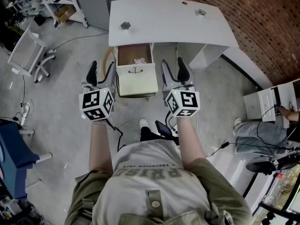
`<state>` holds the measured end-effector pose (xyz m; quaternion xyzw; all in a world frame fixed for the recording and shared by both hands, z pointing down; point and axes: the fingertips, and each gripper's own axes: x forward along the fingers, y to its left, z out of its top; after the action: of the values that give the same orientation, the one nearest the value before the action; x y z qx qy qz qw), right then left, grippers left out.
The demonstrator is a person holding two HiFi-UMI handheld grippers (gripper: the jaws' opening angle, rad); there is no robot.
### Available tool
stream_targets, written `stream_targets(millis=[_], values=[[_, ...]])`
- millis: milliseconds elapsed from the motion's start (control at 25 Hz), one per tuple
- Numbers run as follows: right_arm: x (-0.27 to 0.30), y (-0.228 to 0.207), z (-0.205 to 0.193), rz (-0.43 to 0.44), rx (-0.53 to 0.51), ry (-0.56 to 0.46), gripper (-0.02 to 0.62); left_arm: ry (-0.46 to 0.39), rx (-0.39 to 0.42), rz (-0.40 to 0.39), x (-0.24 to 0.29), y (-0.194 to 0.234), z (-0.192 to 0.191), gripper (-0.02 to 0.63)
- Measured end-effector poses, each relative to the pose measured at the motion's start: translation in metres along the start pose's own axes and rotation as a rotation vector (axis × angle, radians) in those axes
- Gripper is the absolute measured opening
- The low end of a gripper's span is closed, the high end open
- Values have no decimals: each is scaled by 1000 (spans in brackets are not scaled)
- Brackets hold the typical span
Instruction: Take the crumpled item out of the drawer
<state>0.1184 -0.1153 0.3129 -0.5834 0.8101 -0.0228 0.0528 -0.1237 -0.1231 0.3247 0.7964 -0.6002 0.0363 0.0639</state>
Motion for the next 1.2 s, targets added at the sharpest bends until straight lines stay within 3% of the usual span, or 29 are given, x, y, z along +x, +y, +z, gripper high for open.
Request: stream_targets(millis=[360, 640, 1200], values=[[53, -20, 7, 45, -10, -10, 247, -25, 15, 31, 48, 7, 24, 302], [77, -36, -15, 87, 1, 28, 247, 3, 5, 62, 72, 4, 7, 302], [98, -46, -69, 85, 45, 153, 247, 114, -27, 101, 89, 26, -38, 302]])
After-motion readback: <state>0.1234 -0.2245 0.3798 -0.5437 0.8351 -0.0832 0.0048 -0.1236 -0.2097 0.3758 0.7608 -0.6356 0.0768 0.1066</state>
